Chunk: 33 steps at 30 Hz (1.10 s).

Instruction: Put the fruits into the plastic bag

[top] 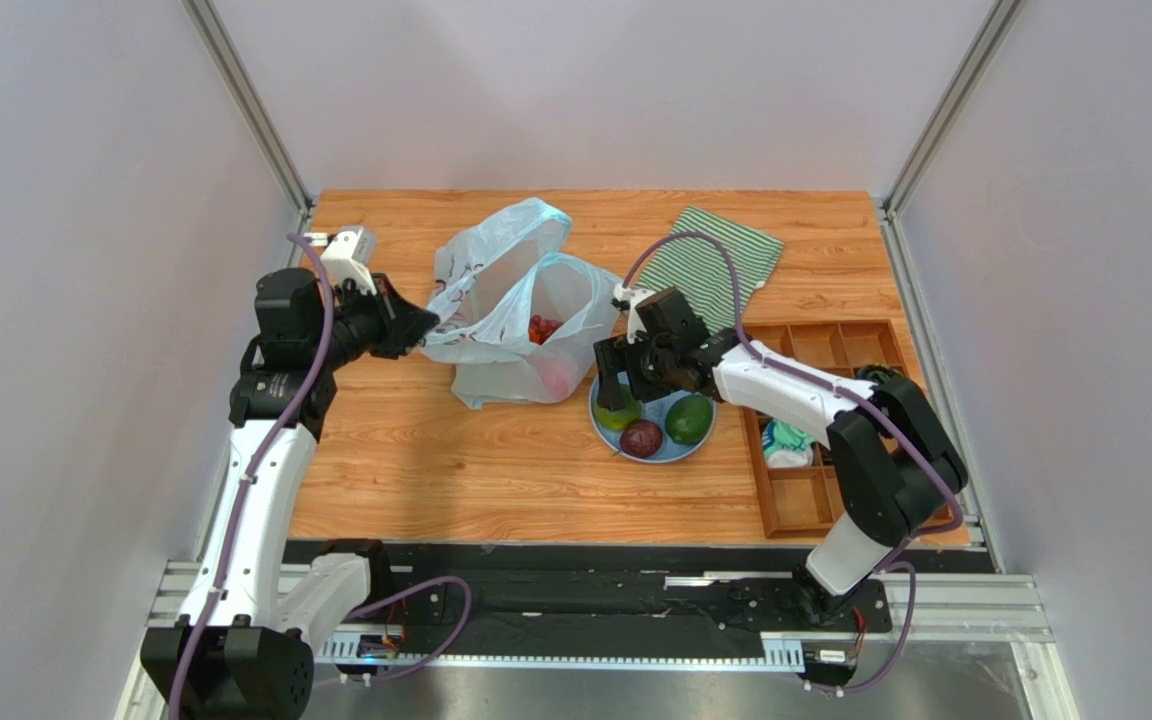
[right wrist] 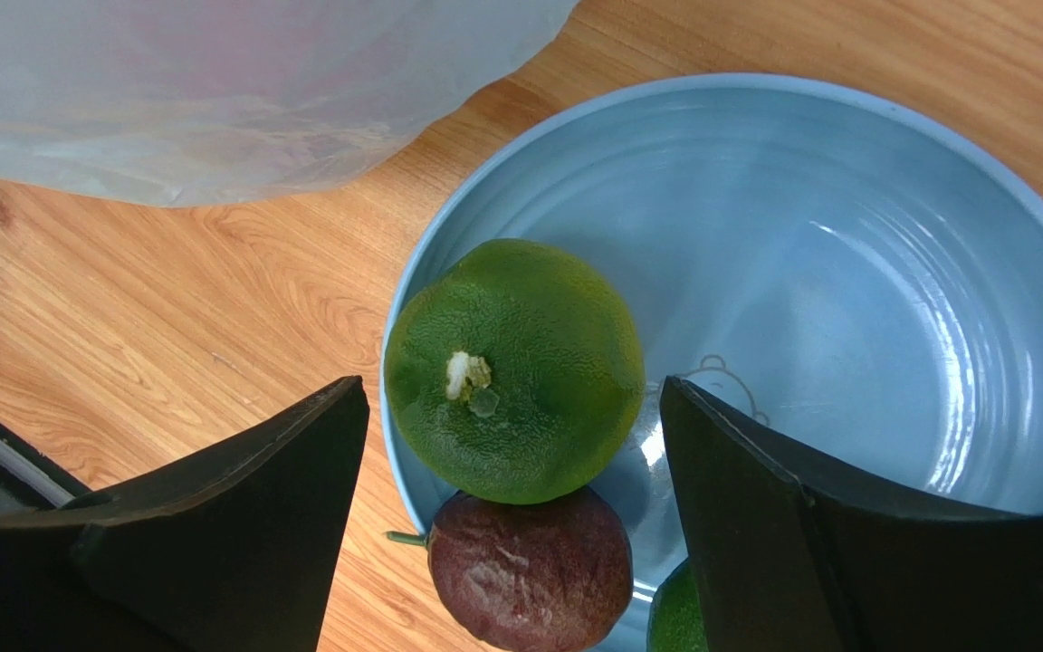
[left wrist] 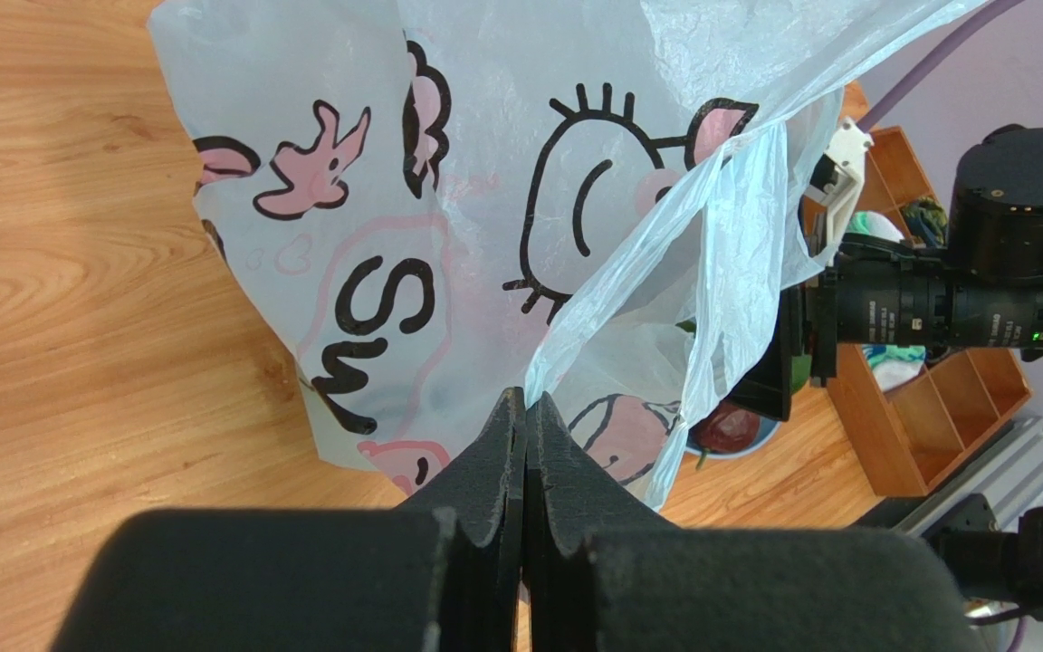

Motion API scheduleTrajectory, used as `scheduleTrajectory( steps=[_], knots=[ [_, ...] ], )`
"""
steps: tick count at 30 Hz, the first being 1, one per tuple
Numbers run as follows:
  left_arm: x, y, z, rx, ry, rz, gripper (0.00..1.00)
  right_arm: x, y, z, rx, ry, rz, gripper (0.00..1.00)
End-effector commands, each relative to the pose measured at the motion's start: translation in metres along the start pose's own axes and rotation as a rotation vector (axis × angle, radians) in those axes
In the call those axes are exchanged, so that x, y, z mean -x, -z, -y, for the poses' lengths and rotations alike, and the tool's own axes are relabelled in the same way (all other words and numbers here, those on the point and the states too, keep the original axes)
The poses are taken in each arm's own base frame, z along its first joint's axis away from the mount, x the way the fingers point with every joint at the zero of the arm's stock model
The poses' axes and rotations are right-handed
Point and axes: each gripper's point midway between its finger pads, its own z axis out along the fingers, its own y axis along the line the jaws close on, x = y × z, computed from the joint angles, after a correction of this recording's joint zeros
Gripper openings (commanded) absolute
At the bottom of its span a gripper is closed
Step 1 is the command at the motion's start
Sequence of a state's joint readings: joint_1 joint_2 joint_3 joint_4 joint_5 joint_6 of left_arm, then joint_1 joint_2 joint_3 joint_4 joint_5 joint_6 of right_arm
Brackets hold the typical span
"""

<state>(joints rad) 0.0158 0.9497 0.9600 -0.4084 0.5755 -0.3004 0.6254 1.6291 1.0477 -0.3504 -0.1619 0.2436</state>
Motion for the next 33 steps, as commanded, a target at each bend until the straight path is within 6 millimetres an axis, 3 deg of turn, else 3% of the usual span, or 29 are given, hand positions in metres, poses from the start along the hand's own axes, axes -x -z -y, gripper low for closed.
scheduleTrajectory(
  steps=[1, 15, 22, 25, 33],
  knots=[
    [0.016, 0.007, 0.008, -0.02, -0.045, 0.042, 0.0, 0.011, -0.005, -0.005, 0.012, -0.018, 0.036, 0.83],
    [0.016, 0.007, 0.008, -0.024, -0.043, 0.041, 0.0, -0.003, -0.023, -0.006, 0.034, -0.069, -0.019, 0.78],
    [0.016, 0.006, 0.008, -0.025, -0.043, 0.041, 0.0, -0.002, -0.022, -0.004, 0.02, -0.07, -0.016, 0.48],
    [0.016, 0.007, 0.009, -0.027, -0.044, 0.042, 0.0, 0.003, -0.016, -0.002, 0.0, -0.057, 0.003, 0.4],
    [0.016, 0.007, 0.011, -0.035, -0.045, 0.042, 0.0, 0.032, 0.019, 0.001, -0.025, -0.039, 0.118, 0.3]
  ],
)
